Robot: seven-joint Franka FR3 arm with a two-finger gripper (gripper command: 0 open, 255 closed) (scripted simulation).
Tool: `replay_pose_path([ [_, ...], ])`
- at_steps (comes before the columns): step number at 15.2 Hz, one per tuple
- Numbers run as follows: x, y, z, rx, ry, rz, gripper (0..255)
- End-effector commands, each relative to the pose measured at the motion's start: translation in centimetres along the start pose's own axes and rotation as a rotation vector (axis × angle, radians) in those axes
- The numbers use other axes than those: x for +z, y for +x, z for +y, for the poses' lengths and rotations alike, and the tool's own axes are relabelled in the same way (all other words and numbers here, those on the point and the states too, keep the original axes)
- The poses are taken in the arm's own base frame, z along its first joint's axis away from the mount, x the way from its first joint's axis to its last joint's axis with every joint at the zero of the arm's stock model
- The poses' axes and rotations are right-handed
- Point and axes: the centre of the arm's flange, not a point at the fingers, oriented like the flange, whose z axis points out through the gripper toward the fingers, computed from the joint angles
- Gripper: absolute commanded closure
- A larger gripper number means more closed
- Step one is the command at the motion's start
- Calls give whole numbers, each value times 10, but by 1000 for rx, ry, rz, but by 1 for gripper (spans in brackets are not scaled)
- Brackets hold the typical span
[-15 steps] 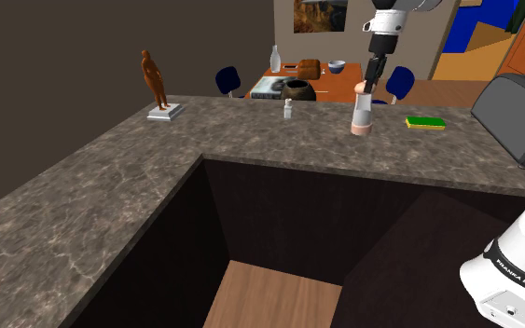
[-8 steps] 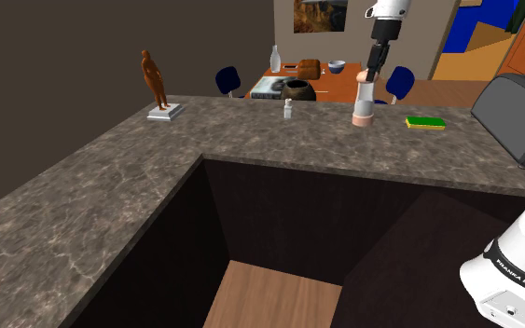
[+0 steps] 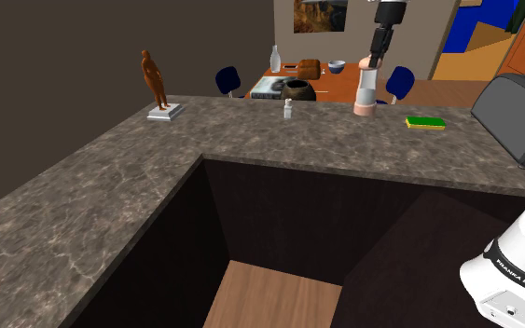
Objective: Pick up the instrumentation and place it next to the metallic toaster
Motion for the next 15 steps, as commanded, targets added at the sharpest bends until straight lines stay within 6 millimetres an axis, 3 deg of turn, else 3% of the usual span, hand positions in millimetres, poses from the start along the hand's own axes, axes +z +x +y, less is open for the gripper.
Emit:
replay_pose_path([
  [1,-10,0,-1,0,0,0,255],
  [15,-83,3,-14,0,0,0,255],
])
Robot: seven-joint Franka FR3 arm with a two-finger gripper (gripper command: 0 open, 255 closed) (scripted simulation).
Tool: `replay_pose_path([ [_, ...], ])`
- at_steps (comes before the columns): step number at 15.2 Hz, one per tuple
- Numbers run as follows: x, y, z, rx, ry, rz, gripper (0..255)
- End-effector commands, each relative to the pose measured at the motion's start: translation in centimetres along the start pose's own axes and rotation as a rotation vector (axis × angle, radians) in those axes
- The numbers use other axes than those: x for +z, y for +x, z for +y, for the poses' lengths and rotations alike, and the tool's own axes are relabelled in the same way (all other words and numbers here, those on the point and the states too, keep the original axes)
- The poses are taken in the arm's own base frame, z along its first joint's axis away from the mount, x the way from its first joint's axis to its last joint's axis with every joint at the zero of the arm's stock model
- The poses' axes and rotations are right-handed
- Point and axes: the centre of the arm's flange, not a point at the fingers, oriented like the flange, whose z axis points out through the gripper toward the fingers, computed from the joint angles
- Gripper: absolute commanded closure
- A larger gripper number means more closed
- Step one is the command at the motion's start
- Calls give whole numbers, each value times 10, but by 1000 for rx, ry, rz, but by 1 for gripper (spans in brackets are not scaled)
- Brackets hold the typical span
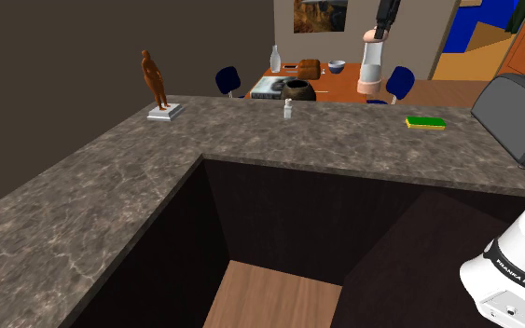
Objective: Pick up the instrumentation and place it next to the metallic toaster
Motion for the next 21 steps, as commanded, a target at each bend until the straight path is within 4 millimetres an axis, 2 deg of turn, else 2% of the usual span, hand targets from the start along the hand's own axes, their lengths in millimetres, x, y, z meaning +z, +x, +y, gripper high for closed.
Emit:
replay_pose_path([
  [1,-11,-1,-2,0,0,0,255],
  [11,-61,1,-10,0,0,0,255],
  [21,-78,-106,65,0,0,0,255],
])
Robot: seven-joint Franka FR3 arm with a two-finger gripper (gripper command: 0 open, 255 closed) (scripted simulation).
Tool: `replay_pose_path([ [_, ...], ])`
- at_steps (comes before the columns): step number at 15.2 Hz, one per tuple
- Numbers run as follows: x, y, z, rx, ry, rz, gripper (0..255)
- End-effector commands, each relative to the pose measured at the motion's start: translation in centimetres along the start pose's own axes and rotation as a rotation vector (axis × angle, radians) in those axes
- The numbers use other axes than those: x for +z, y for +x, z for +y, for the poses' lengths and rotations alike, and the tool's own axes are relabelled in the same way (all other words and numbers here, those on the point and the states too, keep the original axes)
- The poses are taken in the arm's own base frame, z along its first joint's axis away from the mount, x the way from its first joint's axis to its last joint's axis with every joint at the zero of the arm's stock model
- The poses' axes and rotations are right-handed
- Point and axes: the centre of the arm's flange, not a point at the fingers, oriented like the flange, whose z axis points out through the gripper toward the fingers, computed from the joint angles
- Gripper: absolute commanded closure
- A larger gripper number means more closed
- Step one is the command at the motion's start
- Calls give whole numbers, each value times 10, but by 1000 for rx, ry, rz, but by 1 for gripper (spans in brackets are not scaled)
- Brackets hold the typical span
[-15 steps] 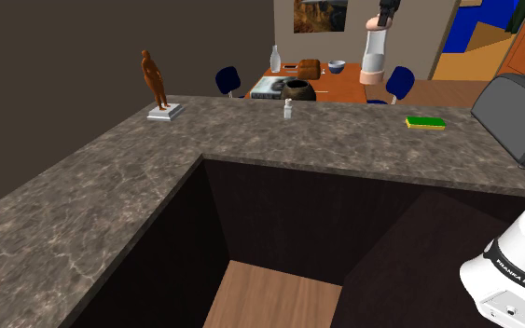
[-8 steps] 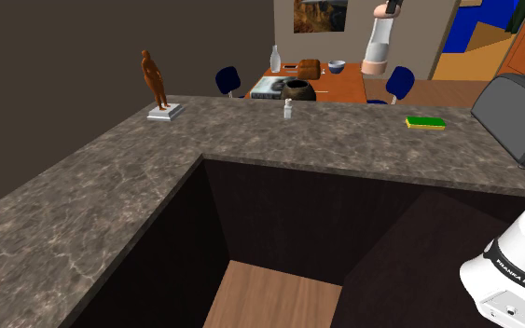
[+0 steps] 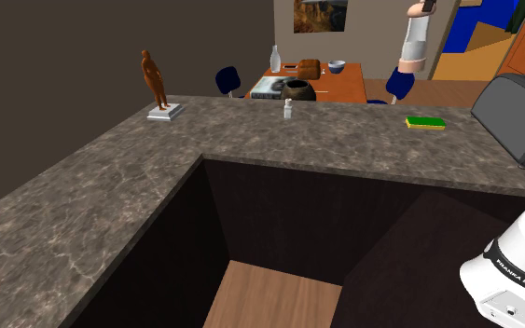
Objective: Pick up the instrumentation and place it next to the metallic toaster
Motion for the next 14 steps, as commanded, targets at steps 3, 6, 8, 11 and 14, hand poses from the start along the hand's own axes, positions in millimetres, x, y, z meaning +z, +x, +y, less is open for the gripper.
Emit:
replay_pose_path([
  [3,-10,-46,26,-1,0,0,255],
  [6,-16,-78,48,-1,0,0,255],
  [8,-19,-99,63,-1,0,0,255],
  [11,-24,-131,86,-1,0,0,255],
  [14,-29,-163,109,-1,0,0,255],
])
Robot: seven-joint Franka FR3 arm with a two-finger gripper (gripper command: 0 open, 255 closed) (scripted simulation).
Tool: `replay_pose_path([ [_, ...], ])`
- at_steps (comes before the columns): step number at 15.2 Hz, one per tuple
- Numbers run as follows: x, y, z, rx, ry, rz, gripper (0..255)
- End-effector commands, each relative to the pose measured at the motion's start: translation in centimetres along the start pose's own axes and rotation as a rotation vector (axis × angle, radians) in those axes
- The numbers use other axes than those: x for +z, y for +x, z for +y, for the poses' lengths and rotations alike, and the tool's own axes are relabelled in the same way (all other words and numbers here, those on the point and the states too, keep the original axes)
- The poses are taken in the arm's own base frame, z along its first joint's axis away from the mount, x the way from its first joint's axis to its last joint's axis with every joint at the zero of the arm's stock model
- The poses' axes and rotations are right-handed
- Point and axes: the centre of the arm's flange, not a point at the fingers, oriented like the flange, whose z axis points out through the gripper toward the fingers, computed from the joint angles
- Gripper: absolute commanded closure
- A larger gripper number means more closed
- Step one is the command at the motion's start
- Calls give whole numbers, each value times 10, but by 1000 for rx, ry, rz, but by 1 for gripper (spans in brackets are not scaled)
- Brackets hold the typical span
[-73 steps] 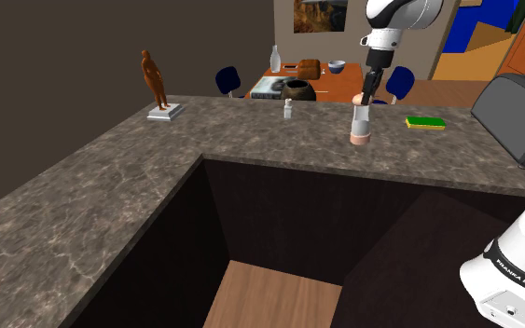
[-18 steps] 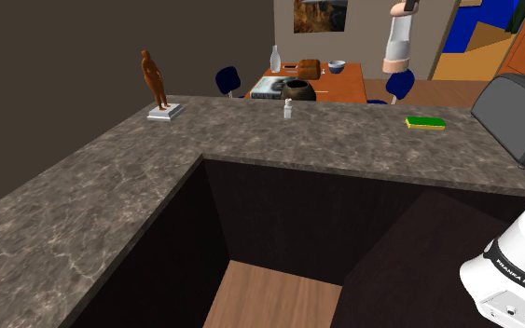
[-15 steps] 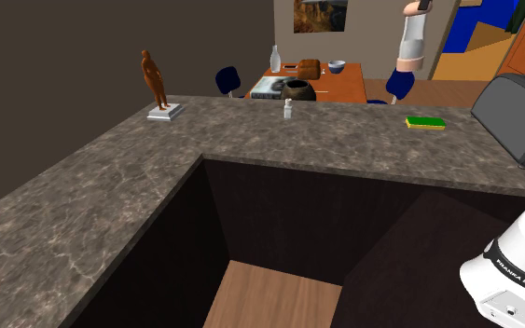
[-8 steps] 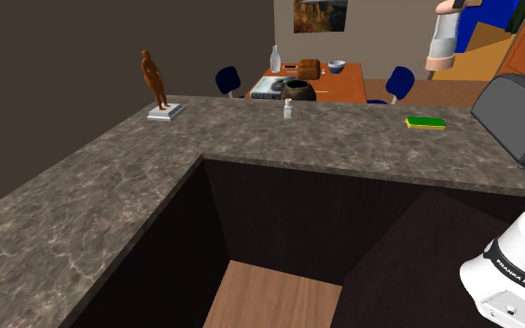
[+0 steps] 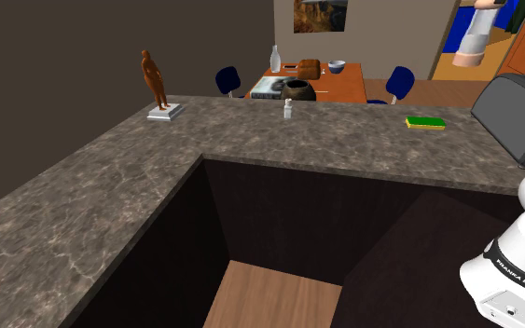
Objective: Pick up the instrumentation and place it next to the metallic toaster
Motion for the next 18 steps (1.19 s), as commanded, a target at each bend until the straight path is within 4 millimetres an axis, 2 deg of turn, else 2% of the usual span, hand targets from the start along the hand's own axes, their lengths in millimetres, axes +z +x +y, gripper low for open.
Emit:
replay_pose_path([
  [1,-3,-20,13,-2,0,0,255],
  [3,-6,-42,29,-2,0,0,255],
  [18,72,-45,43,-2,0,0,255],
])
